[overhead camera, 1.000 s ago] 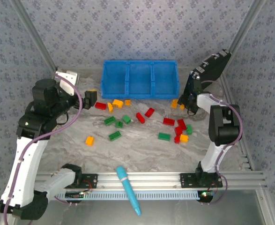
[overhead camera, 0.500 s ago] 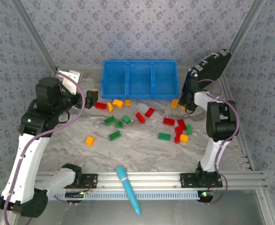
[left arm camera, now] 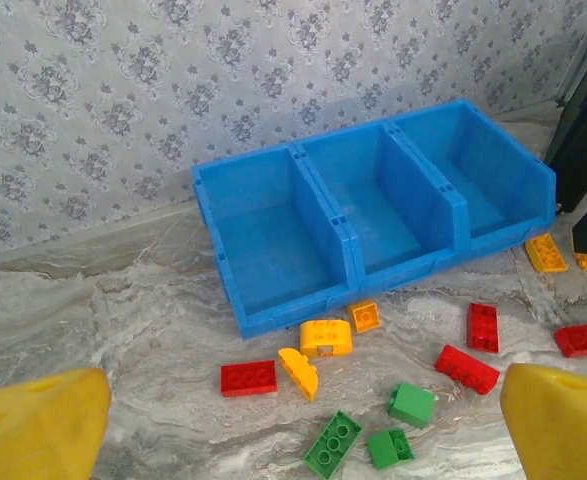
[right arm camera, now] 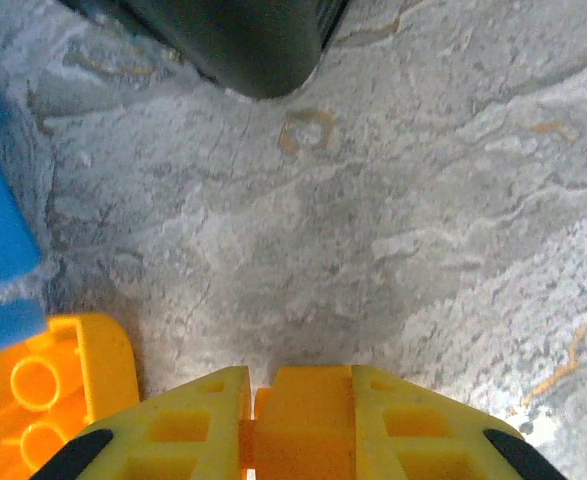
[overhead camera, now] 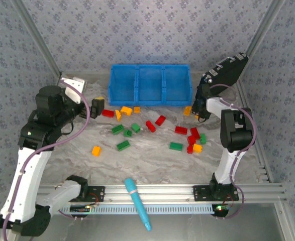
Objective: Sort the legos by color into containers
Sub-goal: Pick up the lego from the middle-right of the table, then place the lego in the container.
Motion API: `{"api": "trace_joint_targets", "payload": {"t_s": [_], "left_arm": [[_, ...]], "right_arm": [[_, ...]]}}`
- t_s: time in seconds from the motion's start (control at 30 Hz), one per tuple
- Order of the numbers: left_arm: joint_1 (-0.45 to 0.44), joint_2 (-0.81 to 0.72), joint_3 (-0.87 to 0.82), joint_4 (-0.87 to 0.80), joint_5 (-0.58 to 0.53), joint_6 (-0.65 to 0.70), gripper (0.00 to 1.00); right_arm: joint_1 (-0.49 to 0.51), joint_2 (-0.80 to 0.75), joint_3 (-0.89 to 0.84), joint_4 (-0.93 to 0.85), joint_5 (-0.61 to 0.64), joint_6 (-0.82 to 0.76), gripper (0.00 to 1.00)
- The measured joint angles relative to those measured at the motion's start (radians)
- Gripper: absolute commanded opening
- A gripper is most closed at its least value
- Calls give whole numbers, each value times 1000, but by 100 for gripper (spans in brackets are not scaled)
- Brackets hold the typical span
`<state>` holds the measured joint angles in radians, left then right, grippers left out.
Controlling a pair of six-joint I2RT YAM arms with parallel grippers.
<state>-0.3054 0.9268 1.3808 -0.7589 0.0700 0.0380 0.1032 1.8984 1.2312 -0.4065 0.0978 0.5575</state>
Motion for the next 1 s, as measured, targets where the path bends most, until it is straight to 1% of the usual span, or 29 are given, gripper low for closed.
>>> {"api": "trace_joint_targets", "payload": {"t_s": [0.1,0.33,0.43,0.53,0.67,0.8,1.0], "left_arm": [[-3,-21,-11,2,-4,4,100],[-5,-80,-45,13,-13,14,100],[-5,-109,-64,23,-19,24,100],[-8,-138,-85,30,-35,34,100],[-12,-163,-109,43,-47,53,100],[-13,-188,-126,56,-60,70,100],[-18,-193,-150,78,-65,93,100]], "right_arm": [[12,-35,0,-35,13,-5,18],[42,-178,-4,-106,47,-18,17],[76,-233,-2,-143,60,-27,17],[130,-264,32,-196,83,-53,17],[208,-269,132,-231,132,-108,18],[258,-265,233,-234,153,-160,18],[337,-177,399,-236,166,-236,18]]}}
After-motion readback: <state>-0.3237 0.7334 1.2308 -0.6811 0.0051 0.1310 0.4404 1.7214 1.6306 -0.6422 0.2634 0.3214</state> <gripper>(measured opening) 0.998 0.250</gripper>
